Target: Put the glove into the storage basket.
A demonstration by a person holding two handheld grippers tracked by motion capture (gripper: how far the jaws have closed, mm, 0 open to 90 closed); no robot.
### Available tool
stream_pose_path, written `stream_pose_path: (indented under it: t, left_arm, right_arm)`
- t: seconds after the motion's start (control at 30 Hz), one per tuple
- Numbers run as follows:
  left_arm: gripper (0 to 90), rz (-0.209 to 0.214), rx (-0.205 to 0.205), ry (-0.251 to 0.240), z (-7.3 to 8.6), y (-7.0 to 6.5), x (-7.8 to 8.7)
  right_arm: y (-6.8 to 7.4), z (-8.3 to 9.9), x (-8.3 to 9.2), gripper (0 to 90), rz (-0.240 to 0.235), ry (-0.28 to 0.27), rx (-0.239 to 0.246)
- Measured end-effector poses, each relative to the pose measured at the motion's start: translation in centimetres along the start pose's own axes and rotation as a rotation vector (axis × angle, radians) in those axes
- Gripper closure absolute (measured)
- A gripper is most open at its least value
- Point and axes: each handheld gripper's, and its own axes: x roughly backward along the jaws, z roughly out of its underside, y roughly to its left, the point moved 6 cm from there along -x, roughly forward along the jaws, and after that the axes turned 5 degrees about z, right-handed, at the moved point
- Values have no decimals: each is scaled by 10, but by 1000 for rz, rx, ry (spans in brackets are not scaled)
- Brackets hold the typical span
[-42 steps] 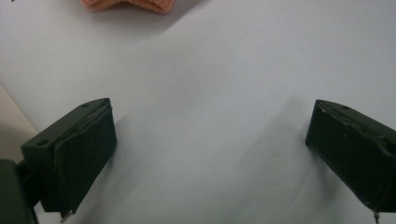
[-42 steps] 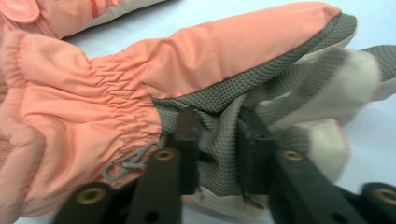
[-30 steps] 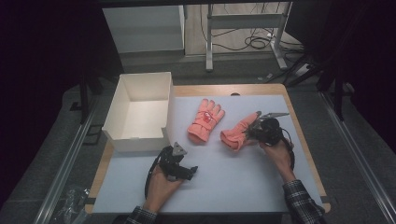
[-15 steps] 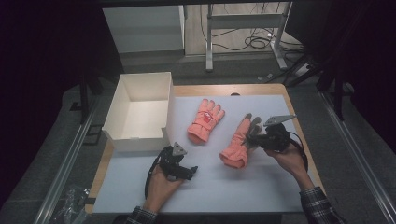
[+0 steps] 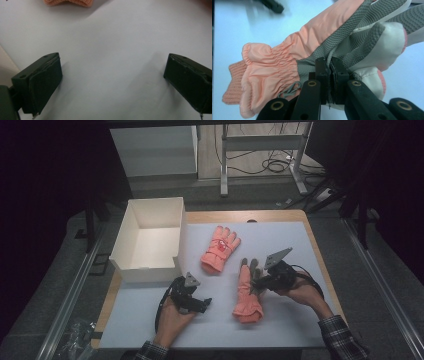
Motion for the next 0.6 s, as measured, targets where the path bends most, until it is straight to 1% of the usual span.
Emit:
stream_pose_path:
  t: [0.03,0.07,0.1,0.13,0.17,0.2,0.23,0.27,0.3,0.37,0.4,0.43,0.47,0.53,0.6]
  left_arm:
    - [20,0,0,0,0,0,0]
    - [20,0,0,0,0,0,0]
    - [20,-1,2,0,0,0,0]
    - [20,-1,2,0,0,0,0]
    - [20,-1,2,-1,0,0,0]
    - [20,-1,0,1,0,0,0]
    - [20,-1,-1,1,0,0,0]
    - [20,0,-1,0,0,0,0]
    - [20,0,-1,1,0,0,0]
    - [20,-1,-4,3,0,0,0]
    - [20,0,3,1,0,0,0]
    - [20,0,3,1,0,0,0]
    - [20,0,0,4,0,0,0]
    - [20,0,5,-2,0,0,0]
    - [20,0,0,4,0,0,0]
  right_arm:
    - [-2,-1,-8,838,2,3,15]
    - [-2,-1,-8,838,2,3,15]
    - [-3,-2,-13,789,13,-3,19]
    - [-3,-2,-13,789,13,-3,19]
    - [-5,-3,-14,744,19,-7,17]
    - [-7,-4,-12,683,32,-23,-1]
    - [-8,-4,-9,671,43,-37,-10]
    - [-8,-4,-9,671,43,-37,-10]
    - [-11,-5,-6,662,56,-52,-26]
    - [-16,-7,0,623,83,-78,-67]
    - [-22,-9,4,567,102,-92,-94]
    - [-25,-10,5,553,110,-96,-110]
    - [-25,-10,5,553,110,-96,-110]
    - [-29,-13,4,506,126,-104,-133]
    - [-32,-19,2,479,138,-115,-149]
